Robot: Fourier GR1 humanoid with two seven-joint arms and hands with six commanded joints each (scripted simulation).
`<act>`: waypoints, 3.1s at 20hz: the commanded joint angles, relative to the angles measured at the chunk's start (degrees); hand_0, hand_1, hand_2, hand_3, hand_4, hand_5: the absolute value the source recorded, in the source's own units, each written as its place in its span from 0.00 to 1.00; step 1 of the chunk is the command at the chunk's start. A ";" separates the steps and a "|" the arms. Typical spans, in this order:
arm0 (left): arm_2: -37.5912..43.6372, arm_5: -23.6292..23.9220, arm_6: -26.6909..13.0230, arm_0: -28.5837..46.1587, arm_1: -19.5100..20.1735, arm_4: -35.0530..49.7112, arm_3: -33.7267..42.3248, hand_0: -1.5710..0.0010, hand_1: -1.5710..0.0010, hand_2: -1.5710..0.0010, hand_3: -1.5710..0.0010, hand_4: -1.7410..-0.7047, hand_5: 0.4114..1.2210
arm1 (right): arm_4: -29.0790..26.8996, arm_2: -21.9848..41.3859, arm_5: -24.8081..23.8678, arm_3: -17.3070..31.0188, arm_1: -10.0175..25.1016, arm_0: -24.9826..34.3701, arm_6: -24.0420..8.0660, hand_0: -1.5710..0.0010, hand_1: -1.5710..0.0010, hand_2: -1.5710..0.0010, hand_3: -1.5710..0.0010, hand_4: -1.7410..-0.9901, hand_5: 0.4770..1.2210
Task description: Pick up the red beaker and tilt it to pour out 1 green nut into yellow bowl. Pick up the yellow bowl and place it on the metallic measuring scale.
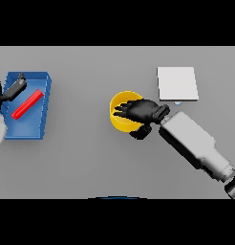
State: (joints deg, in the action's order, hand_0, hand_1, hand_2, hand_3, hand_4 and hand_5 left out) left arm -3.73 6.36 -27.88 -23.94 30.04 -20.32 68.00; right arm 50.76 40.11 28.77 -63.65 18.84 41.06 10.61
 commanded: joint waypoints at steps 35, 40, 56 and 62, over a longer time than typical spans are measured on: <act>-0.34 -0.78 0.16 -0.51 1.04 -0.50 1.40 1.00 1.00 1.00 1.00 0.96 0.36 | -7.15 -8.14 6.29 -7.71 6.61 3.47 -5.82 0.00 0.00 0.07 0.14 0.00 1.00; -0.41 -0.52 0.01 -0.20 1.07 -0.84 1.66 1.00 1.00 1.00 1.00 0.96 0.37 | -7.02 -11.92 2.87 -3.92 10.69 4.39 -4.39 0.00 0.00 0.03 0.22 0.00 1.00; -0.33 -1.22 -0.56 0.93 1.70 -0.86 3.05 1.00 1.00 1.00 1.00 0.98 0.33 | -3.65 -17.12 -10.27 21.86 10.59 7.93 0.35 0.00 0.00 0.11 0.14 0.00 1.00; -0.53 -0.70 -0.40 0.57 1.28 -1.23 2.61 1.00 1.00 1.00 1.00 0.98 0.32 | -4.12 -18.00 -13.60 27.87 9.00 8.86 4.37 0.01 0.00 0.15 0.09 0.00 1.00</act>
State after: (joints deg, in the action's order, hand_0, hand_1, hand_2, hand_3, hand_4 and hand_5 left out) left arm -4.26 5.66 -28.22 -23.36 31.31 -21.56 70.61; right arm 46.65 22.14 15.19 -35.77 27.83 49.90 14.89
